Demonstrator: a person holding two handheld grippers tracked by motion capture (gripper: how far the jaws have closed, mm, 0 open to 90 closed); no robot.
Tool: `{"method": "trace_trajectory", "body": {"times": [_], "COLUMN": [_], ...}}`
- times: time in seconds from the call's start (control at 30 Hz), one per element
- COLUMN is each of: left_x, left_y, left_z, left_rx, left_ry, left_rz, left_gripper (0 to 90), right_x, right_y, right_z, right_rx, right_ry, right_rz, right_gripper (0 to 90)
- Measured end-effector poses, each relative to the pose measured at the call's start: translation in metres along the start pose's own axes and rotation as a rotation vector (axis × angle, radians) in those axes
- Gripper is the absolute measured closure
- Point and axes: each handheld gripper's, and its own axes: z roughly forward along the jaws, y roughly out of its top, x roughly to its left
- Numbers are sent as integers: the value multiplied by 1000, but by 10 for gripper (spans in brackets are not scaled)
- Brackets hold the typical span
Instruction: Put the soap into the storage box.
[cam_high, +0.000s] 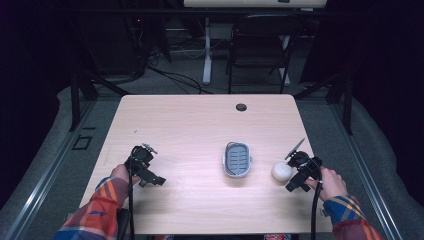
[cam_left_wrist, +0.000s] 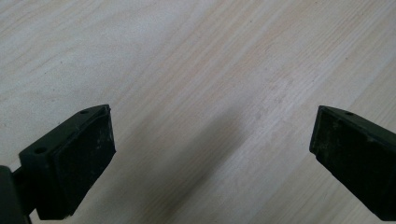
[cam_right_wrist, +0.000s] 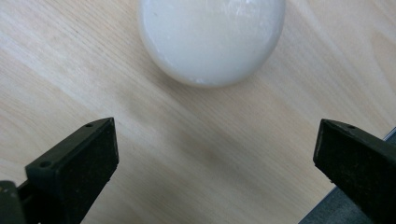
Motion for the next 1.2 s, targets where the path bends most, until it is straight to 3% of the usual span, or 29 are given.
{"method": "trace_trajectory", "body": {"times": [0.03,0.17,0.23,0.27,0.37,0.43,0.5,0.63,0.67,0.7,0.73,0.77,0.8,0.9,0.93,0.97,1.0,1.03,1.07,1.1,1.13,1.2], "left_x": [0,0,0,1,2,1,1,2,1,1,2,2,2,1,1,1,2,2,2,2,2,2], "left_y": [0,0,0,0,0,1,1,0,0,0,0,0,0,0,0,0,0,0,1,1,1,1], "left_z": [0,0,0,-1,0,0,0,0,0,0,0,0,0,-1,-1,-1,0,0,1,0,0,0], "left_rx": [-1,2,-4,-4,-2,-1,-3,-4,-3,-3,-4,-4,-4,-8,-8,-11,-6,-6,-5,-3,-1,-5], "left_ry": [-1,-1,8,-1,-6,-2,-3,-7,-6,-6,-8,-8,-8,-7,-8,4,-9,-9,-10,-10,-9,-8], "left_rz": [0,0,0,3,-2,-3,-2,-4,-3,-2,-2,-3,-2,0,-5,-5,-10,-10,-9,-9,-5,-7], "left_gripper": [0,0,0,0,0,0,0,0,0,0,0,0,0,0,0,0,0,0,0,0,0,0], "right_x": [2,2,4,3,5,2,1,-2,-1,-6,1,3,-2,-4,-2,-8,0,0,-12,-6,-7,-3], "right_y": [0,8,10,13,18,22,25,36,36,43,40,41,46,53,53,59,54,54,67,60,62,60], "right_z": [3,-1,2,-1,-1,-5,-4,-2,2,-5,6,10,3,5,10,3,16,16,0,11,9,18], "right_rx": [-46,-29,-88,-49,-62,-38,-63,-29,-73,39,-94,-149,-43,-20,-57,61,-91,-91,140,0,28,-57], "right_ry": [5,9,46,35,26,20,38,44,50,28,60,65,46,53,64,31,74,74,11,53,47,72], "right_rz": [23,6,53,25,34,12,33,28,62,-25,86,129,48,39,76,-21,115,115,-76,45,22,93], "right_gripper": [0,0,0,0,0,0,0,0,0,0,0,0,0,0,0,0,0,0,0,0,0,0]}}
